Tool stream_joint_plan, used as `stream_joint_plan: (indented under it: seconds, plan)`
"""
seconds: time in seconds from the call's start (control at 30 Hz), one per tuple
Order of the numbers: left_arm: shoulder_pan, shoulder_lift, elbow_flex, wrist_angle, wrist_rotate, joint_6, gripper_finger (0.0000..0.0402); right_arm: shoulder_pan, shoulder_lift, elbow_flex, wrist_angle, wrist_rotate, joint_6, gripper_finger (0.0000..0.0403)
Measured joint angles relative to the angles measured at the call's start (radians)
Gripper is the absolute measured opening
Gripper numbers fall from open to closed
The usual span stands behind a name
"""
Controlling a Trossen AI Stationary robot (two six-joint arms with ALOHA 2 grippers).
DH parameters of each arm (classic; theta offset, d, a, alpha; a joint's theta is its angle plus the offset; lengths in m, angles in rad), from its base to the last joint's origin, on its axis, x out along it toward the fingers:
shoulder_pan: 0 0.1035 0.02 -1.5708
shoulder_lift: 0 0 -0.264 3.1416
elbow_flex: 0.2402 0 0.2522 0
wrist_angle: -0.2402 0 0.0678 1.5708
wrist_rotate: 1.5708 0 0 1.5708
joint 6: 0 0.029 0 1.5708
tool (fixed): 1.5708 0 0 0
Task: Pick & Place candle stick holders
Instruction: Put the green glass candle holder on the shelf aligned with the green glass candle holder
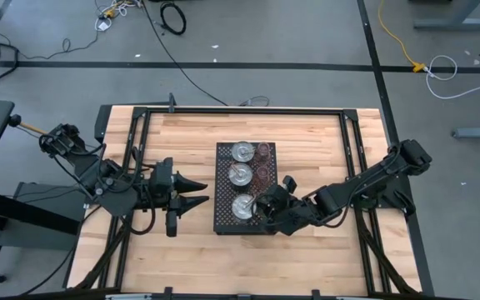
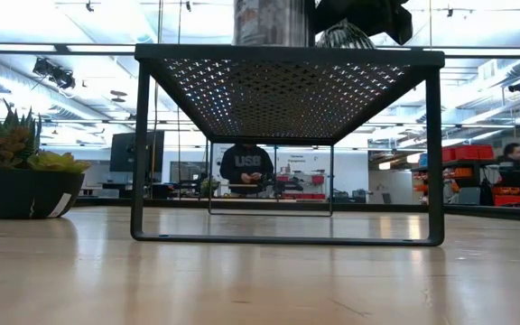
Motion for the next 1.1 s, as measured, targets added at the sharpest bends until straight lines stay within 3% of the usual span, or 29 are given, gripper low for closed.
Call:
stream_joint_plan:
  seconds: [0.5, 0.7, 0.93, 1.1]
  plan:
    - [0.0, 0.0, 0.0, 0.0, 0.0, 0.001, 0.0142, 0.0, 0.001, 0.0, 0.005, -0.014, 0.002, 0.0116]
    - [0.0, 0.0, 0.0, 0.001, 0.0, 0.001, 0.0142, 0.0, 0.001, 0.0, 0.006, -0.002, 0.02, 0.0149]
    - [0.0, 0.0, 0.0, 0.001, 0.0, 0.001, 0.0142, 0.0, 0.001, 0.0, 0.008, 0.0, 0.002, 0.0125]
    - [0.0, 0.0, 0.0, 0.001, 0.0, 0.01, 0.0142, 0.0, 0.001, 0.0, 0.008, -0.026, 0.023, 0.0165]
